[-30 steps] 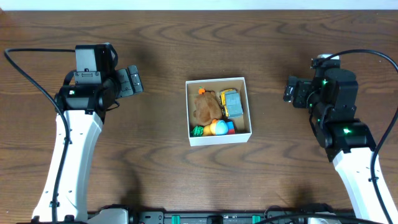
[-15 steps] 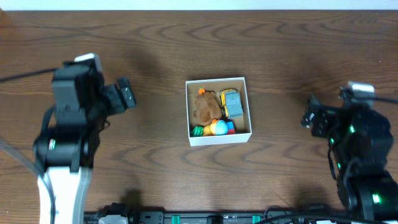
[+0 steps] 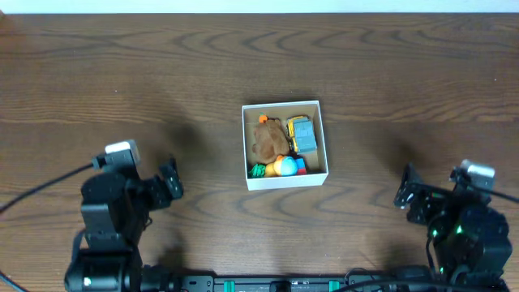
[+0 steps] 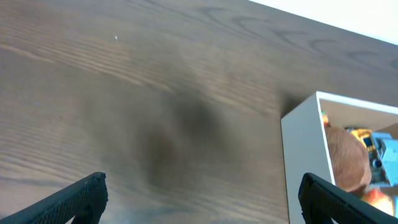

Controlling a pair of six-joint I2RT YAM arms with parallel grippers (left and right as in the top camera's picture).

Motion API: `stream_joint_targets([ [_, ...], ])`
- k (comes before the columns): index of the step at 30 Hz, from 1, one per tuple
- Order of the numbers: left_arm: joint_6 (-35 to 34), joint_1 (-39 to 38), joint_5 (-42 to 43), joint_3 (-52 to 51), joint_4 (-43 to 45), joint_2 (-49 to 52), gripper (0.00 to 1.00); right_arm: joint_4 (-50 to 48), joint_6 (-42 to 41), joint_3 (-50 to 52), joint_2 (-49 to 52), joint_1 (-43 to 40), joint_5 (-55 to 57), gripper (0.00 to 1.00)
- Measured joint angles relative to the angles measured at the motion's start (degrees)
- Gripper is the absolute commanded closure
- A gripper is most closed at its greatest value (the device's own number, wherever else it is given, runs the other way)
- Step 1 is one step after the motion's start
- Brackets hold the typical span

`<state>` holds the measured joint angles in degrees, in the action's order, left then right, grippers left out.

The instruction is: Pack container

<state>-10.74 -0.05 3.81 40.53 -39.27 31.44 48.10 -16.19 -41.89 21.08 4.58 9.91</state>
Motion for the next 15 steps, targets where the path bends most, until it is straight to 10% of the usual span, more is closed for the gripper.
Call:
stream_joint_targets([
  [15, -0.2, 0.0, 0.6, -1.7, -1.0, -3.7, 0.02, 4.6, -1.4, 0.8, -5.8, 0.0, -0.1, 0.01],
])
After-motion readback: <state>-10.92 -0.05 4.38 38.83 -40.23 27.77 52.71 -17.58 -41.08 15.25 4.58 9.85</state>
